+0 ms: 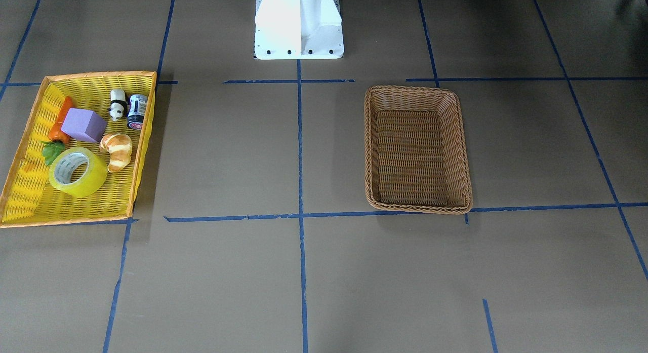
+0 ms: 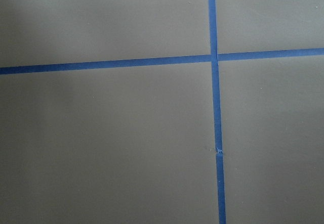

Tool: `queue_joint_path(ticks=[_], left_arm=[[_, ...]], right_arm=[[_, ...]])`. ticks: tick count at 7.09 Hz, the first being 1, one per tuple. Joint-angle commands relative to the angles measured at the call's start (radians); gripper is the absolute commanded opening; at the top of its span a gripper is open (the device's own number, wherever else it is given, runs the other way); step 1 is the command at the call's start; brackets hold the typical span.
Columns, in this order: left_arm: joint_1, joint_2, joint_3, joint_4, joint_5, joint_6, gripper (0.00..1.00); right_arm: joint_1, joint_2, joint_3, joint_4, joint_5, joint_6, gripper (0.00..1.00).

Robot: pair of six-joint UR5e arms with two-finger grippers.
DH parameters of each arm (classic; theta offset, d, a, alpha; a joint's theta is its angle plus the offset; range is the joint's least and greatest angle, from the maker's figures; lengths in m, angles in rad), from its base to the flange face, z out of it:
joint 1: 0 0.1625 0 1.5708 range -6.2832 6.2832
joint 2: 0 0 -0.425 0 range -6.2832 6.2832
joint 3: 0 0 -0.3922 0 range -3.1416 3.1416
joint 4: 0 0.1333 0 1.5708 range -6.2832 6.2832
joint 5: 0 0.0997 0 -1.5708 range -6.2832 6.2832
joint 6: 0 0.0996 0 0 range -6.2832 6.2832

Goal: Move tape to another basket

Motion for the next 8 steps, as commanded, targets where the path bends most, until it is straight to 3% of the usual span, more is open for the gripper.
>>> queue_joint_path(ticks=[1, 2, 4, 5, 8], left_arm=[[0.000, 0.000, 0.001, 0.000, -0.004, -0.001, 1.00], [0.000, -0.001, -0.001, 0.000, -0.006, -0.002, 1.00], [0.002, -0.003, -0.001, 0.000, -0.006, -0.004, 1.00], [0.002, -0.003, -0.003, 0.000, -0.006, -0.004, 1.00], [0.000, -0.002, -0.004, 0.000, -0.009, -0.005, 1.00]], right_arm=[[-0.077, 0.056, 0.013, 0.008, -0.004, 0.105, 1.00], [-0.132, 0.064, 0.019, 0.023, -0.005, 0.297, 1.00], [-0.277, 0.071, 0.022, 0.165, -0.063, 0.538, 1.00], [-0.328, 0.062, 0.011, 0.227, -0.108, 0.584, 1.00], [-0.401, 0.061, -0.028, 0.238, -0.124, 0.592, 1.00]])
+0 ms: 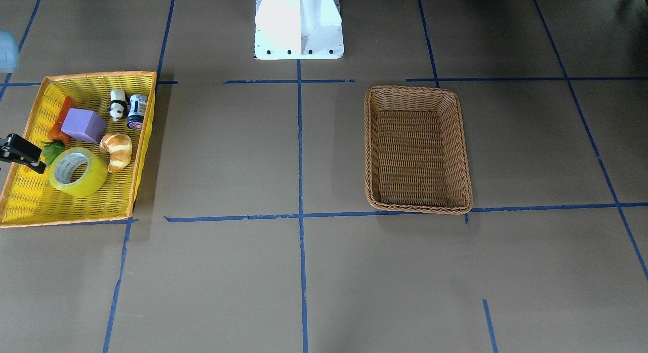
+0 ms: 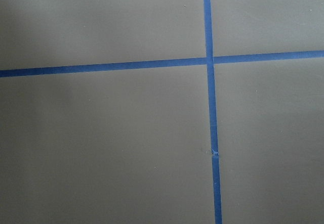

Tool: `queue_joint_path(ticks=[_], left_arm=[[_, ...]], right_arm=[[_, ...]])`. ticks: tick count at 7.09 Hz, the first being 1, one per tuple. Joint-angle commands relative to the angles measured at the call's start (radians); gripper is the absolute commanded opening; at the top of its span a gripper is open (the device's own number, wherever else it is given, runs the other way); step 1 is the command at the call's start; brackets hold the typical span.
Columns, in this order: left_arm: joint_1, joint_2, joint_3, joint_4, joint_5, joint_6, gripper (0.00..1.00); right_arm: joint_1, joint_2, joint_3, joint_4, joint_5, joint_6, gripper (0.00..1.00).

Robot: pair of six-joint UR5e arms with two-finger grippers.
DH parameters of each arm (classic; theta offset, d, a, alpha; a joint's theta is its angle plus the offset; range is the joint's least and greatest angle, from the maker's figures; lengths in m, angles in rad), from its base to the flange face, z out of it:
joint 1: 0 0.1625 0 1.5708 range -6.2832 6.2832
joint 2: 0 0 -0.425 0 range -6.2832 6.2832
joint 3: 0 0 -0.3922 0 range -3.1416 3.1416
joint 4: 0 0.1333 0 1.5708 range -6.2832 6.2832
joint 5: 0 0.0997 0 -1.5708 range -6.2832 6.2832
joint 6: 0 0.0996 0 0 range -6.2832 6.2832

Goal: Move tape to another basket

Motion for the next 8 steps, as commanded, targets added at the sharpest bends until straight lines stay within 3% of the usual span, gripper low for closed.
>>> queue_joint_path(ticks=[1, 3, 8], left_arm=[[-0.001, -0.001, -0.001, 0.000, -0.002, -0.002, 1.00], [-0.001, 0.001, -0.004, 0.000, -0.002, -0.002, 1.00], [0.001, 0.001, -0.004, 0.000, -0.004, -0.002, 1.00]], right_arm=[[-0.041, 0.000, -0.032, 0.006, -0.008, 0.004, 1.00], [-0.117, 0.006, -0.069, 0.005, -0.062, 0.005, 1.00], [-0.122, 0.010, -0.124, 0.005, -0.062, -0.001, 1.00]])
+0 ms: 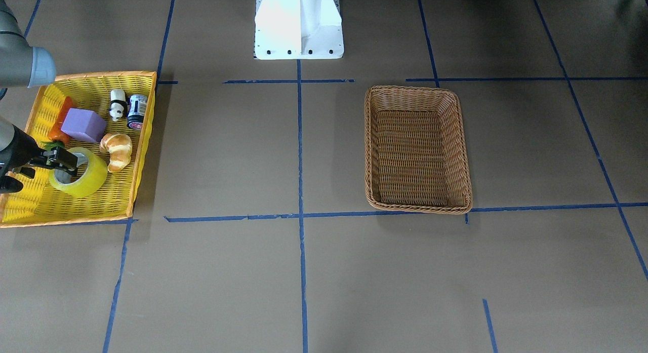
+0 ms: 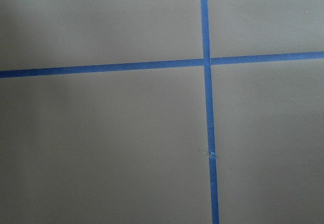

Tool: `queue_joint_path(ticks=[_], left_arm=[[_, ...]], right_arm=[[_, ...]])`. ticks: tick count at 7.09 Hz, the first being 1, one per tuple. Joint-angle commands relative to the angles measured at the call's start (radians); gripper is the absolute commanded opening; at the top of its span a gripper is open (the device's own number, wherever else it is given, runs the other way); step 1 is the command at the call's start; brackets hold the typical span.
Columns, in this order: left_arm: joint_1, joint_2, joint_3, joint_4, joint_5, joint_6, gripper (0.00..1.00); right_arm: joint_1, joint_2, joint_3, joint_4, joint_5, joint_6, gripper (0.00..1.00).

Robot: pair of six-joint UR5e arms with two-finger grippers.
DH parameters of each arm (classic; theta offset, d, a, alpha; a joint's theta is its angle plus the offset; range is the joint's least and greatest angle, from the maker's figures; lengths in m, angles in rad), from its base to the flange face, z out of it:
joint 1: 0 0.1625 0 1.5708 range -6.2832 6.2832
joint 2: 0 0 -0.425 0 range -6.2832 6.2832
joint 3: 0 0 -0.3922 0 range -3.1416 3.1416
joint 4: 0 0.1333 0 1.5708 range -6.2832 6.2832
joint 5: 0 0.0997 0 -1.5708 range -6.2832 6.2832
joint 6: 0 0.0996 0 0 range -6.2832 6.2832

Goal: Move tape to another basket

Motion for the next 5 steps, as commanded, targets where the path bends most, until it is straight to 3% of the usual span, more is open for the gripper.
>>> queue_joint_path(ticks=[1, 3, 4, 5], left_arm=[[-0.001, 0.000, 0.000, 0.000, 0.000, 0.000, 1.00], [0.000, 0.000, 0.000, -0.002, 0.000, 0.000, 1.00], [-0.001, 0.000, 0.000, 0.000, 0.000, 0.000, 1.00], [-0.001, 0.000, 0.000, 0.000, 0.000, 0.000, 1.00]], right_arm=[[-0.009, 0.003, -0.027, 0.000, 0.001, -0.004, 1.00], [-0.017, 0.004, -0.027, 0.000, 0.001, 0.001, 0.99], [-0.017, 0.003, -0.032, 0.000, 0.003, 0.002, 0.82], [-0.017, 0.003, -0.030, 0.000, 0.003, -0.002, 0.44]])
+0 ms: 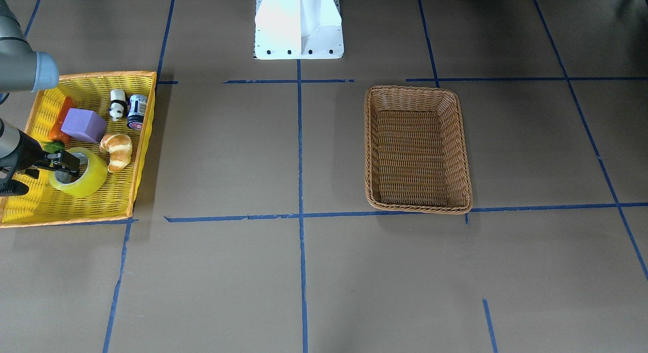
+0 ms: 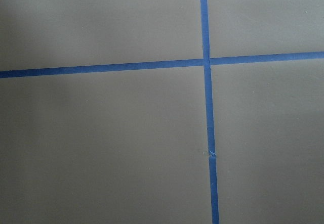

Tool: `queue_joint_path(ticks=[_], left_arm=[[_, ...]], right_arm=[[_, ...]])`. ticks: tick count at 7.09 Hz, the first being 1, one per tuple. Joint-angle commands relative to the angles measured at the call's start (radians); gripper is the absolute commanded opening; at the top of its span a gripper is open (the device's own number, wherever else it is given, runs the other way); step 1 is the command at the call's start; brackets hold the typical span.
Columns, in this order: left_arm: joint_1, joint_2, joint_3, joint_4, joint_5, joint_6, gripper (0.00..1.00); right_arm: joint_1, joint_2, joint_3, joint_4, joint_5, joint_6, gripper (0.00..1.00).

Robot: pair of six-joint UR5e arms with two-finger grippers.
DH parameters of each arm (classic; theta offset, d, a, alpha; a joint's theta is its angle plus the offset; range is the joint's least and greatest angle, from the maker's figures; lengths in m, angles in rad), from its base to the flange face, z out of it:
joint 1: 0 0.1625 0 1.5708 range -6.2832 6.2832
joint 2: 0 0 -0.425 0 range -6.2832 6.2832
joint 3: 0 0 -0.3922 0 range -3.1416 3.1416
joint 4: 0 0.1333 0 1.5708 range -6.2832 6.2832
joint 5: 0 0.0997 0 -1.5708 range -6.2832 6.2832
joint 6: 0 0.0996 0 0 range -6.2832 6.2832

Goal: Move tape to another basket

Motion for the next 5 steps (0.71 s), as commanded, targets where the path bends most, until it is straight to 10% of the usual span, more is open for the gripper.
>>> queue_joint_path(ticks=[1, 5], left_arm=[[-0.001, 0.000, 0.000, 0.000, 0.000, 0.000, 1.00], [-0.001, 0.000, -0.006, 0.000, -0.002, 0.000, 1.00]], right_arm=[[-0.001, 0.000, -0.004, 0.000, 0.001, -0.009, 0.11], [0.005, 0.001, 0.012, 0.000, 0.004, -0.010, 0.00]])
